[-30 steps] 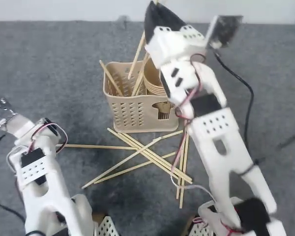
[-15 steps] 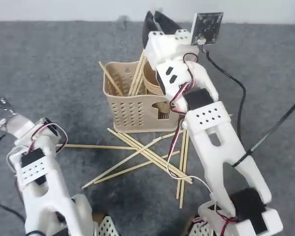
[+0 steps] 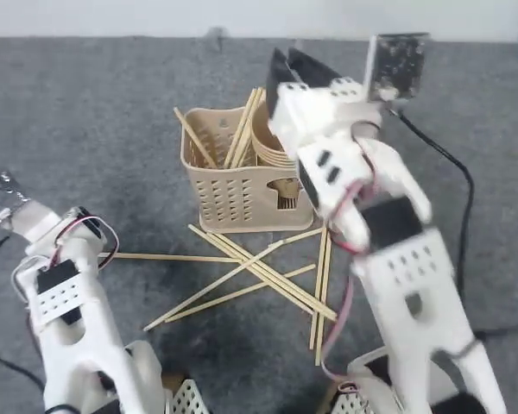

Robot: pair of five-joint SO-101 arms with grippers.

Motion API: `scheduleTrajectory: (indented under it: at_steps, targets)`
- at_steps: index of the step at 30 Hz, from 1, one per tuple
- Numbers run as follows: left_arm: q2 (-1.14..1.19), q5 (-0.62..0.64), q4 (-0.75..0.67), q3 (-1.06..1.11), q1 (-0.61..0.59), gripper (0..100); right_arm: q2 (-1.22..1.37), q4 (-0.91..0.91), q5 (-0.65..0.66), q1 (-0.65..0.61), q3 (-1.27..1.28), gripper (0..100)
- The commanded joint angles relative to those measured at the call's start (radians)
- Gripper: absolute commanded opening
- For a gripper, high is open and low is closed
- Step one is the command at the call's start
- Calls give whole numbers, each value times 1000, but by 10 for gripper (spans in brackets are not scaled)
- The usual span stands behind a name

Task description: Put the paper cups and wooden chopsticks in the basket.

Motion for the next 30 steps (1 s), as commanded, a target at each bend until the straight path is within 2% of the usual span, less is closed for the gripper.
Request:
scheduleTrajectory:
  at_steps: [1,8,12,21,28,30]
  targets:
    - [-2,-14,-28,-10,11,108,-137,171,17,-4,-6,87]
    - [0,-14,-28,-10,11,108,-278,549,18,-4,-3,87]
    - [0,-14,-28,-10,9,108,-291,679,87,-4,71,87]
    - [-5,-14,-28,-5,12,108,-292,839,109,-4,324,85]
    - [-5,-17,-21,7,49,107,-291,840,110,-10,482,87]
    - [-5,-17,-21,7,49,107,-288,843,157,-10,500,87]
